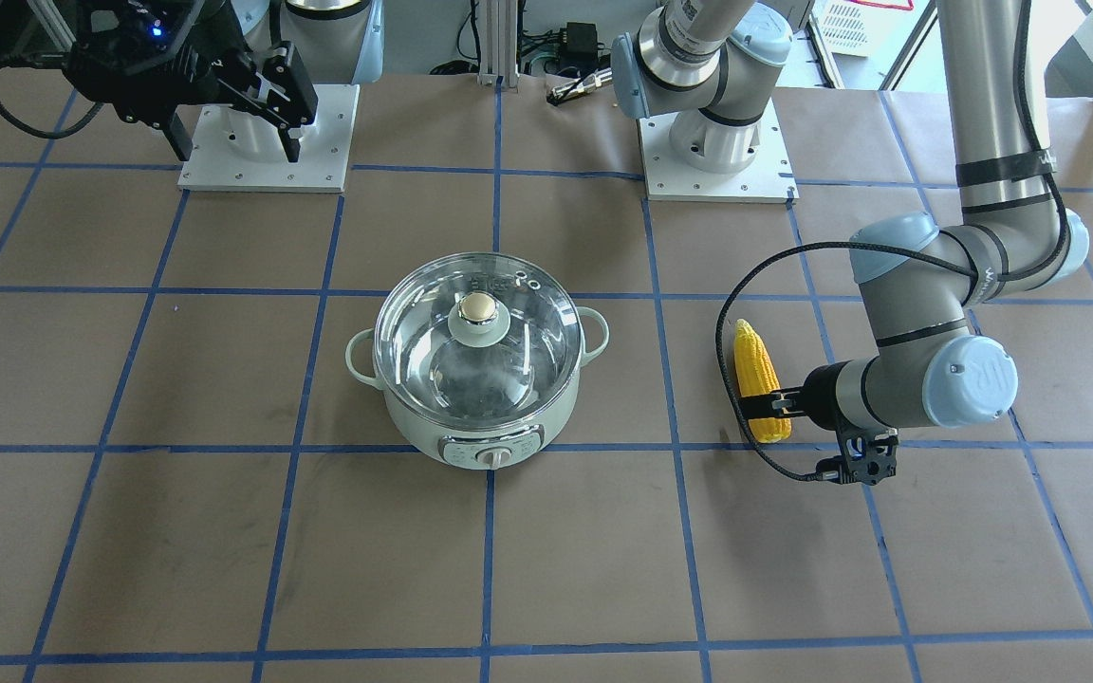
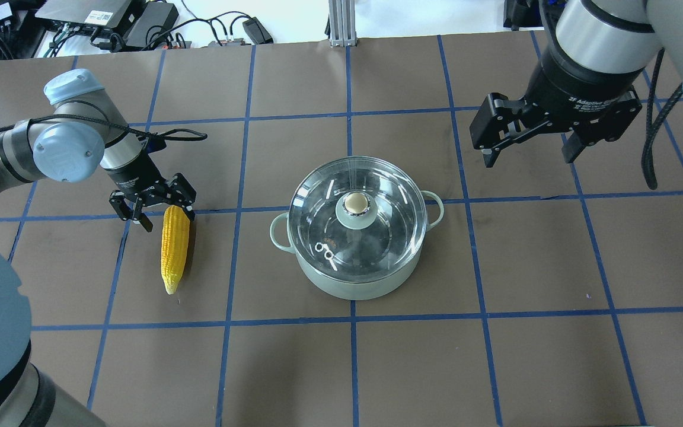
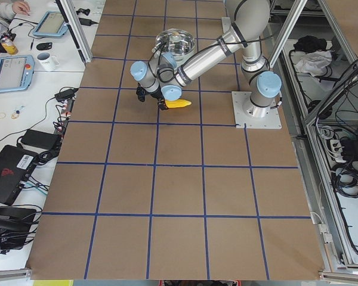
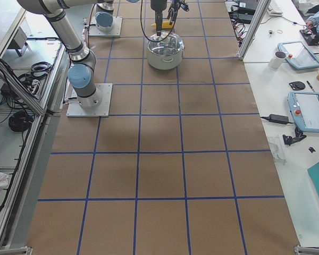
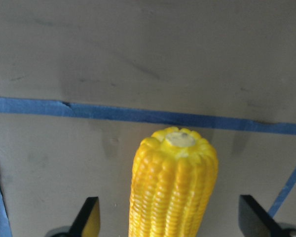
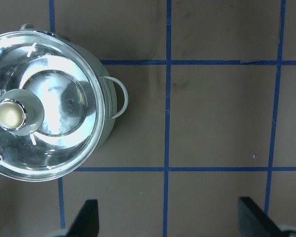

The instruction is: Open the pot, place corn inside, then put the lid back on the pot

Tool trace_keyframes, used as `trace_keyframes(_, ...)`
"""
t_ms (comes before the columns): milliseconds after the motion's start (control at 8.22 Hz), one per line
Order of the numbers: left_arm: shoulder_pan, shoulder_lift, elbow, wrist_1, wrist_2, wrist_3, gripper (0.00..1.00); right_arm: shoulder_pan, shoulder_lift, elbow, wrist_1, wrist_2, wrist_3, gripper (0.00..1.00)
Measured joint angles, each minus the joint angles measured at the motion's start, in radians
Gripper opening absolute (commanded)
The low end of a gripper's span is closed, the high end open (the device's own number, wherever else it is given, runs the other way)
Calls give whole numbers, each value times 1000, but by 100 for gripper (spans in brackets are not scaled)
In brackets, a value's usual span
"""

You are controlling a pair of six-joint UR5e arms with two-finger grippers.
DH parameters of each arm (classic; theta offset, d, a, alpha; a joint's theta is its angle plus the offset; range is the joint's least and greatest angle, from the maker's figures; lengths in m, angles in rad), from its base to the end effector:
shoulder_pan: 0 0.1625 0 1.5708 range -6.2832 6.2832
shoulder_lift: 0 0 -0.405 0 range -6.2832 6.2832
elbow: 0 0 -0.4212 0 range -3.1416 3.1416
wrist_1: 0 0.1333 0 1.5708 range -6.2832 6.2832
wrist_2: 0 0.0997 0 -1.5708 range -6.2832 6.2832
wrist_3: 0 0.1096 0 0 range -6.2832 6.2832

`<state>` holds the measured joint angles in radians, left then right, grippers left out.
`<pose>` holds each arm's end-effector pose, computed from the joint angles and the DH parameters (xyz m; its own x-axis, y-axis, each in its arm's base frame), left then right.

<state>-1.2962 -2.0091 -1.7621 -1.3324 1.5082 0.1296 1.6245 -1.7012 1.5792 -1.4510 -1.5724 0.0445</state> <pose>0.0177 -0.5797 0.1421 -0.9786 -0.1761 0.1066 -0.1253 0.9203 0.3706 0.1579 -0.4575 0.5059 -1.0000 -0.0092 0.0015 -0.0092 1.0000 -0.0023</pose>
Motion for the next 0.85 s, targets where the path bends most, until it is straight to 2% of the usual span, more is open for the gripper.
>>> trace_keyframes(122, 0, -8, -3, 0, 0, -1, 98, 0, 0, 0, 0, 0, 0, 100)
trace_keyframes(243, 0, -14, -5, -1, 1, -2, 67, 0, 0, 1, 0, 2, 2, 100)
trace_keyframes(365, 0, -17, -6, 0, 0, -3, 14, 1, 3, 3, -1, 6, 3, 100)
trace_keyframes(487, 0, -19, -6, 0, -1, -5, 0, 1, 7, 4, -6, 7, 2, 100)
trace_keyframes(852, -1, -3, -6, -8, -10, -75, 0, 22, 78, 4, -116, 19, 83, 100)
